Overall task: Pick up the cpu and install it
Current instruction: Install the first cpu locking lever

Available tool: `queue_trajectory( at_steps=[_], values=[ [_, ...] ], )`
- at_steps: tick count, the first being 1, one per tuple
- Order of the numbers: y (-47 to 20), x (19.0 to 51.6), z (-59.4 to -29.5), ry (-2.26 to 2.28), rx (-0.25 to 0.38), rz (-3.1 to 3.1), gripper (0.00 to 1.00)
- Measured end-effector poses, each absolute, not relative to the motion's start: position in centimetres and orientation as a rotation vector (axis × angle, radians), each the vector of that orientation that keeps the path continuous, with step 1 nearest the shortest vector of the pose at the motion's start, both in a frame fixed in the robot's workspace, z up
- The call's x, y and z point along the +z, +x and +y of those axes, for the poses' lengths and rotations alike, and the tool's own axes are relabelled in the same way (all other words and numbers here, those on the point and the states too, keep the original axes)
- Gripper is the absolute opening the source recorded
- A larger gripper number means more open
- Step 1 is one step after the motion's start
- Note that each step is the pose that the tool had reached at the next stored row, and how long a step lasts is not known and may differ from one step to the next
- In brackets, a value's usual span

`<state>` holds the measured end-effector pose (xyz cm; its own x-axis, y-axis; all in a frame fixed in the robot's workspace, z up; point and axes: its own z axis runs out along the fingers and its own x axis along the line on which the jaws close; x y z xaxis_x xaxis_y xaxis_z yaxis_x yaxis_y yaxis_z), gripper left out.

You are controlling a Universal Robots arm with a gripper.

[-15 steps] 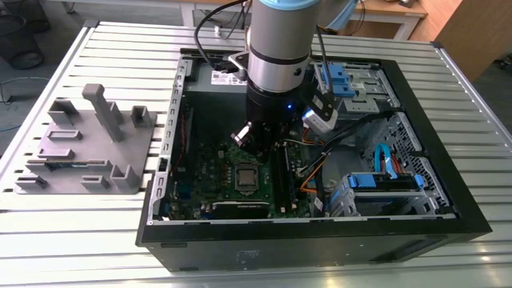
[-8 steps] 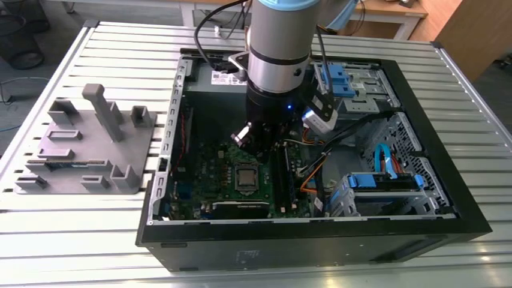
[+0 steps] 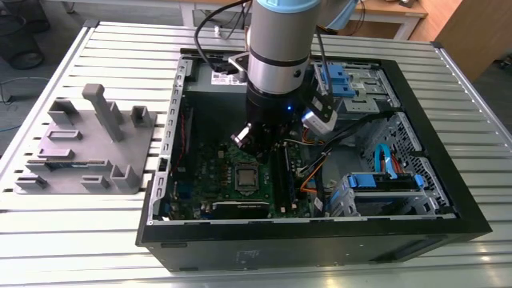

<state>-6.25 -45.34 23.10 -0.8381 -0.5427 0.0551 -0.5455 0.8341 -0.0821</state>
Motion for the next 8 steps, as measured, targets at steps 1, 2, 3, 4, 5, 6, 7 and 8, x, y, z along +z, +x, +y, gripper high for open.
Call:
queue_trajectory(
  at_steps=[1,2,3,4,5,6,7,8],
  values=[
    [-6.25,23.05,-45.35,0.884,0.147,-2.980,0.11],
    [-6.25,22.98,-45.35,0.884,0.148,-2.980,0.11],
    [-6.25,22.93,-45.35,0.884,0.149,-2.980,0.11],
    [-6.25,22.90,-45.35,0.884,0.149,-2.980,0.11],
    [-6.25,22.87,-45.35,0.884,0.150,-2.979,0.11],
    [-6.26,22.83,-45.36,0.884,0.150,-2.979,0.11],
    [-6.26,22.79,-45.36,0.884,0.150,-2.980,0.11],
    [-6.26,22.74,-45.37,0.884,0.150,-2.980,0.11]
  ],
)
